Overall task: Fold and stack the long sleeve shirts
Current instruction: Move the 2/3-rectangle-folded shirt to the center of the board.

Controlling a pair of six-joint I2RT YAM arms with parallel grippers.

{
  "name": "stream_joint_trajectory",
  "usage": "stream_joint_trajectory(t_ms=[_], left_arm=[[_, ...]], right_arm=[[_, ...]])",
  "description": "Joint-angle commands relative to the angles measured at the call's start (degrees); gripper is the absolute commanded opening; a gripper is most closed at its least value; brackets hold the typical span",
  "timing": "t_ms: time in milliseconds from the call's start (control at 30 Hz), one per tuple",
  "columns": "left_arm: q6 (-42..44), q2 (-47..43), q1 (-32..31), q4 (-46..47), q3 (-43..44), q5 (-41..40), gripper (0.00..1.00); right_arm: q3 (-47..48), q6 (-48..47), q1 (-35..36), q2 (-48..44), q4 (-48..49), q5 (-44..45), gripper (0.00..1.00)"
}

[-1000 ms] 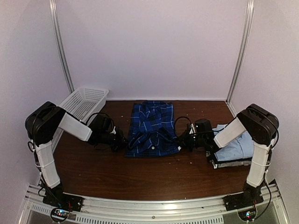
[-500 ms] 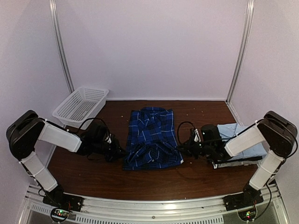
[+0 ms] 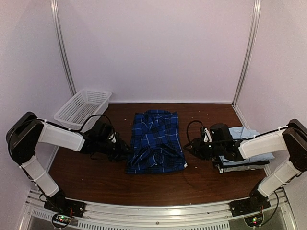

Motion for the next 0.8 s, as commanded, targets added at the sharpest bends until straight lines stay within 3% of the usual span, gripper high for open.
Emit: stream_joint_trajectory(t_ms=[0, 67, 133, 467, 767], left_arm=[[4.6, 1.9, 0.0, -1.2, 3.7, 1.5, 0.4], [5.0, 2.7, -0.2, -1.0, 4.4, 2.1, 0.39], [5.4, 3.4, -0.3, -1.0, 5.0, 2.5, 0.38], [5.2, 4.4, -1.0, -1.0, 5.0, 2.5, 0.36], [4.4, 5.4, -1.4, 0.1, 4.5, 2.5, 0.34]], right_arm=[[1.4, -3.9, 1.3, -4.0, -5.9, 4.5, 0.48], [0.8, -4.9, 2.1, -5.2, -7.1, 5.9, 0.41], [0.1, -6.2, 2.8, -5.8, -7.4, 6.1, 0.41], [-3.1, -8.0, 5.7, -4.7, -6.6, 2.4, 0.64], [-6.7, -5.0, 5.9, 0.6, 9.8, -5.9, 0.78]])
